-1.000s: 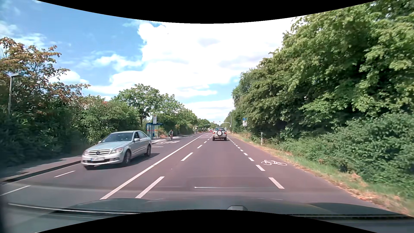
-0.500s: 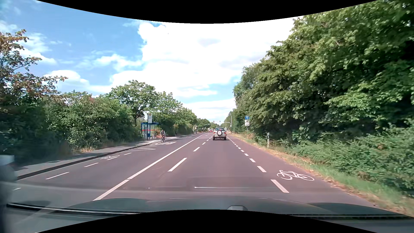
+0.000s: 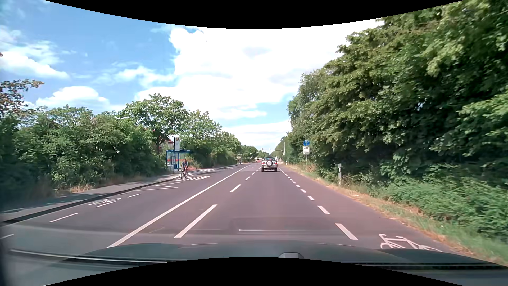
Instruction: Follow the waypoints while adhering to traffic rules and regulations
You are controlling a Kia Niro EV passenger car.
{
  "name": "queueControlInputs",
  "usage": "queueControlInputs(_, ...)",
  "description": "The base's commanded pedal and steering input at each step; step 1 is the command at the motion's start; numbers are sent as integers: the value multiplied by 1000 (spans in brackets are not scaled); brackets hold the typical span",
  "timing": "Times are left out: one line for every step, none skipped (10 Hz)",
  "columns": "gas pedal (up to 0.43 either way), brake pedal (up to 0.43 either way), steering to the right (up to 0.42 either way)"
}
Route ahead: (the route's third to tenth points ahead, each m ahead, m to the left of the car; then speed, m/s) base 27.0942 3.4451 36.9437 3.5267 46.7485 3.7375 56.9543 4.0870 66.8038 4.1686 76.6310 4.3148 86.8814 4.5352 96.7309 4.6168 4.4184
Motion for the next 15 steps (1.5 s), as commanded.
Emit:
queueControlInputs(0,0,-5)
queueControlInputs(0,0,-5)
queueControlInputs(0,0,-5)
queueControlInputs(0,0,-5)
queueControlInputs(0,0,-5)
queueControlInputs(0,0,-5)
queueControlInputs(0,0,-5)
queueControlInputs(0,0,-5)
queueControlInputs(0,0,-5)
queueControlInputs(0,0,-5)
queueControlInputs(0,0,-5)
queueControlInputs(0,0,-5)
queueControlInputs(0,0,-5)
queueControlInputs(0,0,-5)
queueControlInputs(0,0,-5)
